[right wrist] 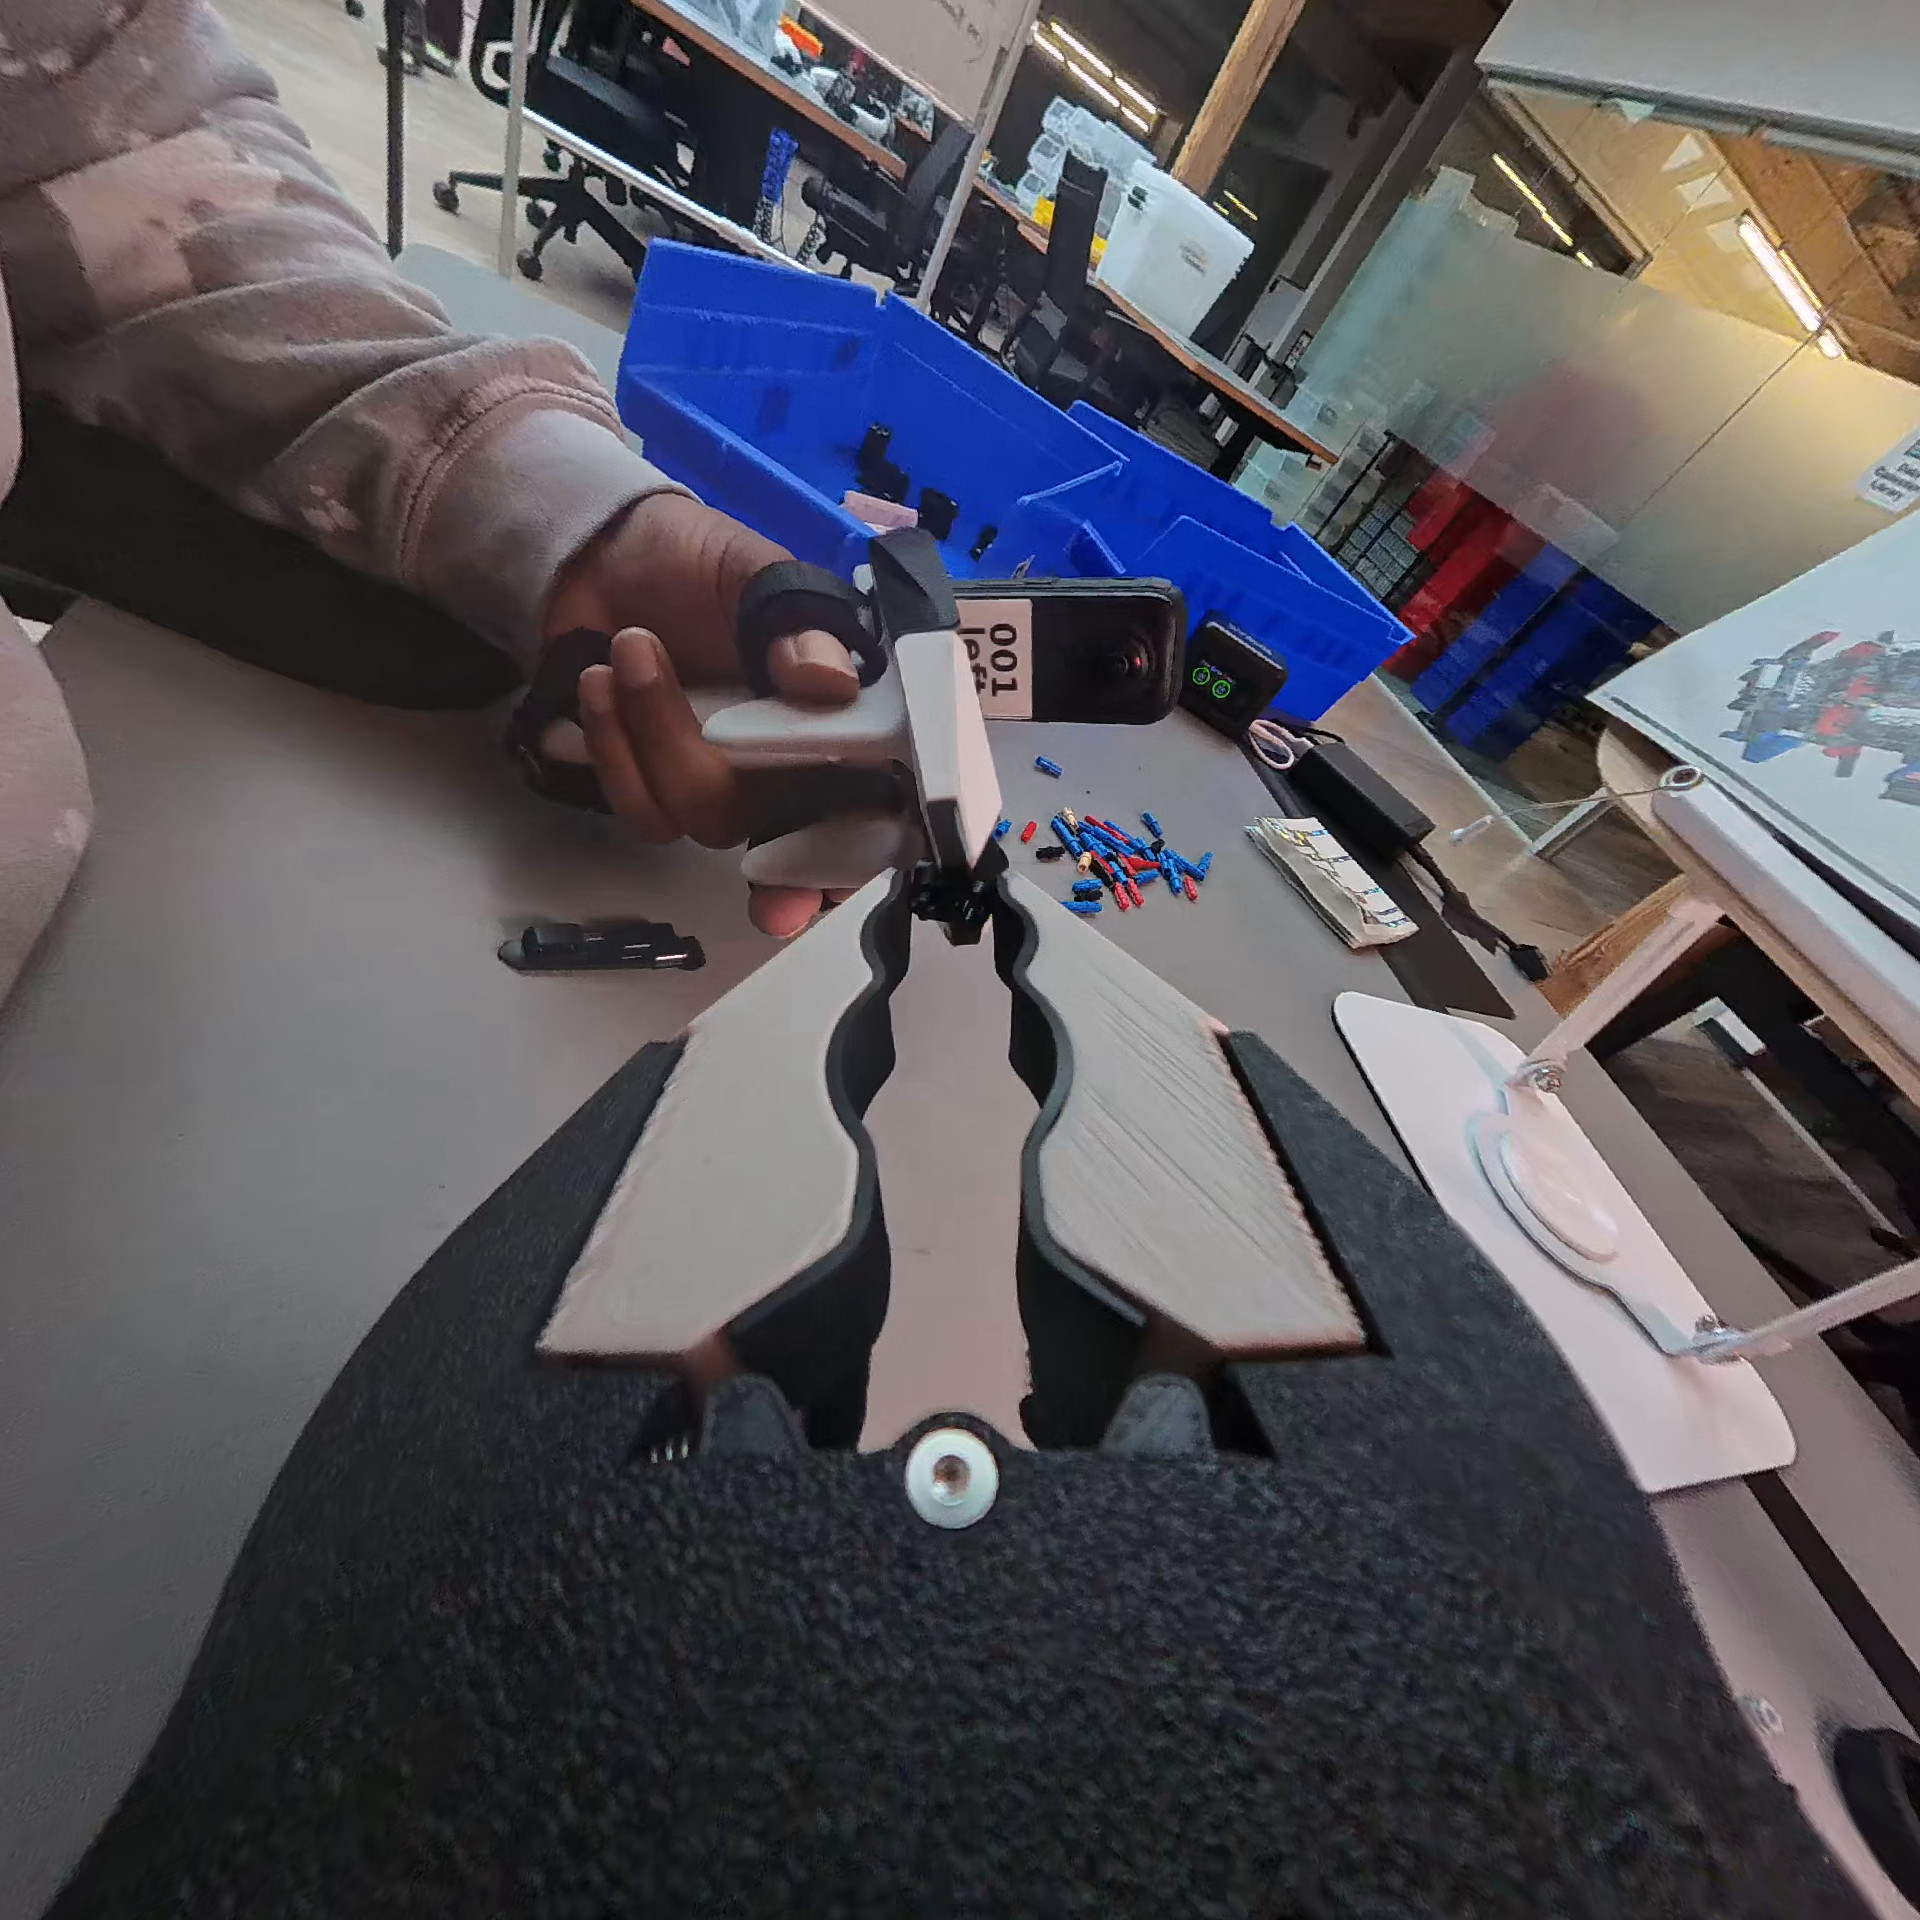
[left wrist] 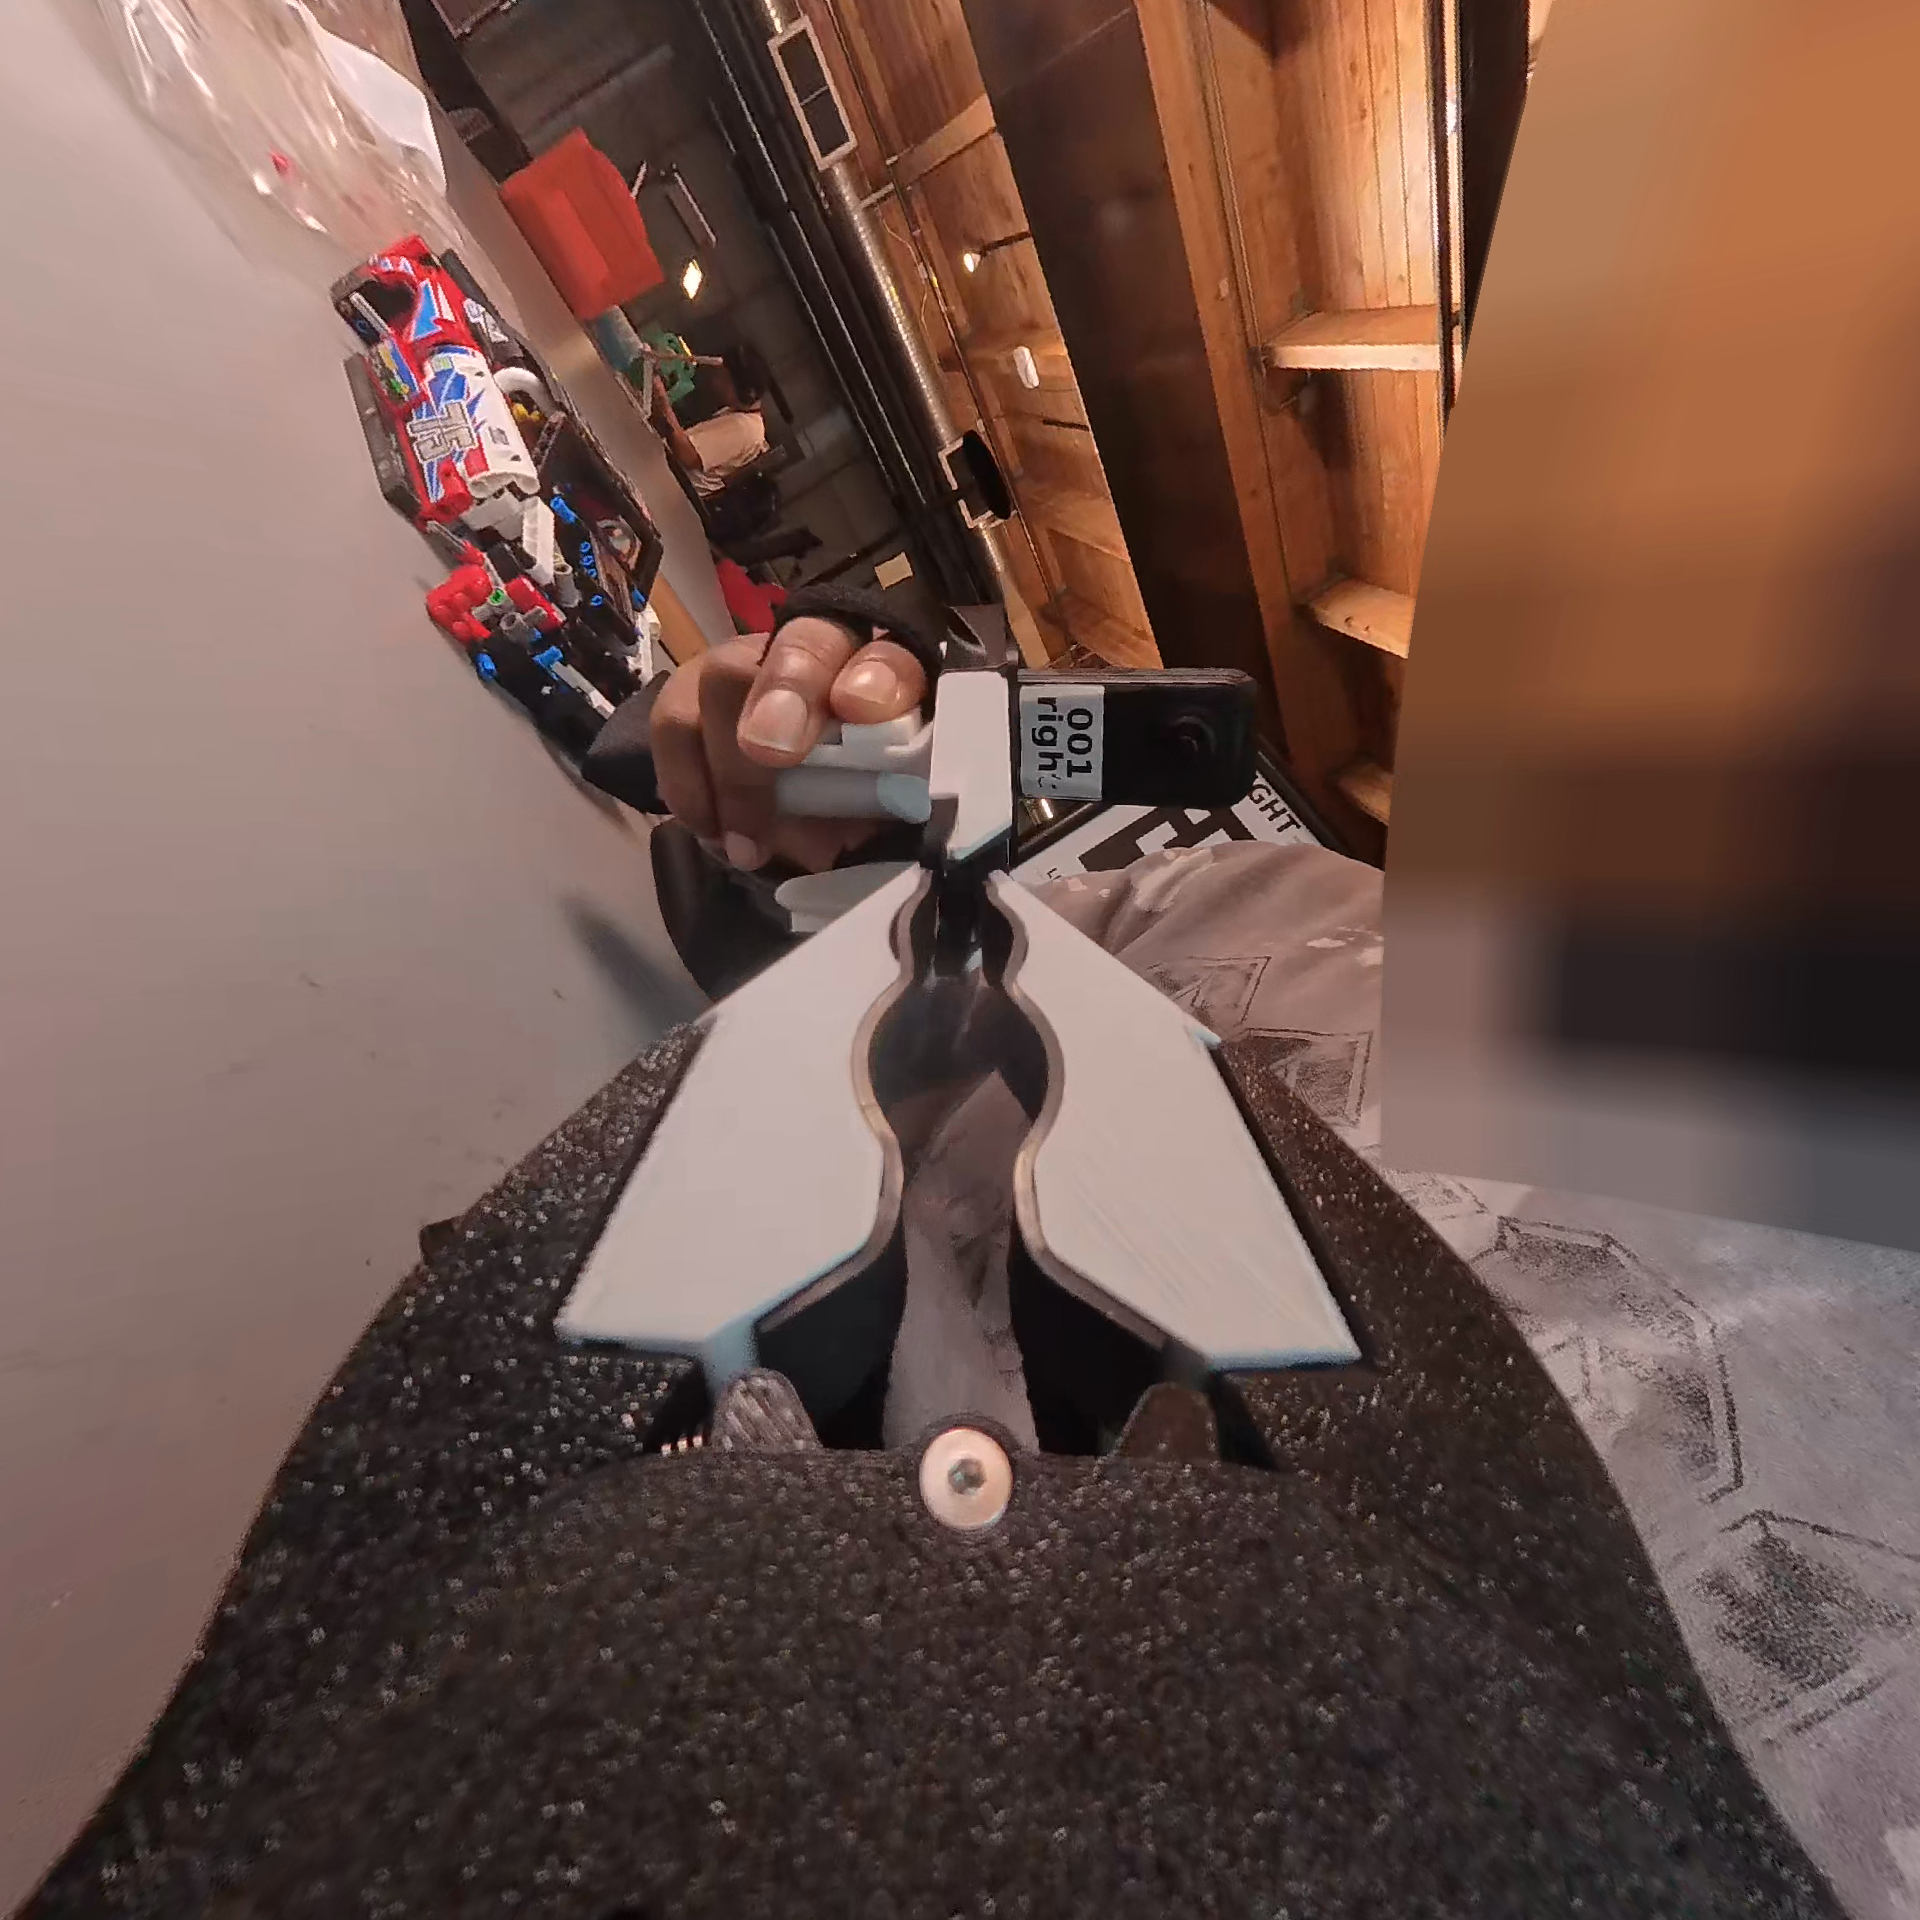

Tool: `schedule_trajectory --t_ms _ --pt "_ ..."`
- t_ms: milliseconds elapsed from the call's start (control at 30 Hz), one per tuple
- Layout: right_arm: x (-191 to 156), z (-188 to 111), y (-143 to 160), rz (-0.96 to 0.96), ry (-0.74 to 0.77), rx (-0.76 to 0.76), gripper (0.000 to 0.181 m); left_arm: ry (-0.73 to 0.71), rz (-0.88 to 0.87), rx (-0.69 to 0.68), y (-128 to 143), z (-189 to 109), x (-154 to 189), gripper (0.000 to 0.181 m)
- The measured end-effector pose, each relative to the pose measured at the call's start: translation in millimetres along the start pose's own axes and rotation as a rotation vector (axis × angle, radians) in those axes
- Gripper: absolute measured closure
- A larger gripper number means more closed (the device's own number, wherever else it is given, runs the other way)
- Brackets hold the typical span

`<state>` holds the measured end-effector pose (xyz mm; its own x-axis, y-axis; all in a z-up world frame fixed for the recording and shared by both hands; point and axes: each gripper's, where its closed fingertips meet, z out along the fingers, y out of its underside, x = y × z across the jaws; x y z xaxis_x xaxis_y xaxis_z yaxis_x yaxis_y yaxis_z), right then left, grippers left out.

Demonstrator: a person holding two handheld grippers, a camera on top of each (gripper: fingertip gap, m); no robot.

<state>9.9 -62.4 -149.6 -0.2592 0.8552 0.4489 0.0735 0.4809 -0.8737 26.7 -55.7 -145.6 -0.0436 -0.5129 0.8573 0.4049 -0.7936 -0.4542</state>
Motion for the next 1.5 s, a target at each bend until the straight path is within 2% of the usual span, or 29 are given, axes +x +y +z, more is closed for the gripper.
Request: schedule_trajectory --t_ms 33,400,600,633,700,733,833,900,933,1067,1333,1500 --pt "-0.7 0.3 0.2 -0.007 -0.003 -0.004 0.167 -0.002 0.001 -0.007 0.8 -0.5 0.0 0.178" --pt "-11.2 -3.5 0.2 0.011 -0.074 -0.027 0.168 -0.042 0.097 -0.128 13.0 -1.3 0.8 0.178" --pt "-15.2 -8.8 2.7 0.004 -0.085 -0.047 0.168 -0.043 0.093 -0.137 15.7 -1.5 0.2 0.179" --pt "-15.0 -11.5 1.6 0.005 -0.085 -0.043 0.168 -0.040 0.093 -0.093 7.7 -8.2 1.4 0.181" --pt "14.0 -38.6 -5.0 0.070 0.011 0.013 0.168 -0.104 0.099 0.097 -29.8 -55.5 -1.5 0.181" --pt "17.8 -44.1 -3.2 0.059 0.028 -0.001 0.168 -0.167 0.155 0.064 -24.9 -63.0 -4.1 0.181" --pt "-7.3 -19.1 -2.7 -0.011 -0.028 -0.020 0.168 -0.140 0.188 -0.096 4.5 -27.2 -5.2 0.181" --pt "-0.1 -18.9 -5.9 0.051 -0.037 0.020 0.168 -0.098 0.168 -0.122 6.8 -19.3 -0.9 0.176" --pt "1.6 -18.4 -4.8 0.053 -0.036 0.020 0.168 -0.110 0.167 -0.130 7.6 -18.6 -3.5 0.165" --pt "-11.2 -8.3 -1.7 0.034 -0.065 0.000 0.167 -0.032 0.093 -0.121 15.3 -6.6 3.4 0.160" --pt "-22.5 -0.7 -4.1 -0.019 -0.085 -0.014 0.167 -0.004 0.043 -0.140 26.3 -1.6 5.0 0.178" --pt "-20.8 -1.1 -1.0 -0.049 -0.075 -0.037 0.168 -0.051 0.090 -0.144 25.4 -1.4 1.9 0.178"
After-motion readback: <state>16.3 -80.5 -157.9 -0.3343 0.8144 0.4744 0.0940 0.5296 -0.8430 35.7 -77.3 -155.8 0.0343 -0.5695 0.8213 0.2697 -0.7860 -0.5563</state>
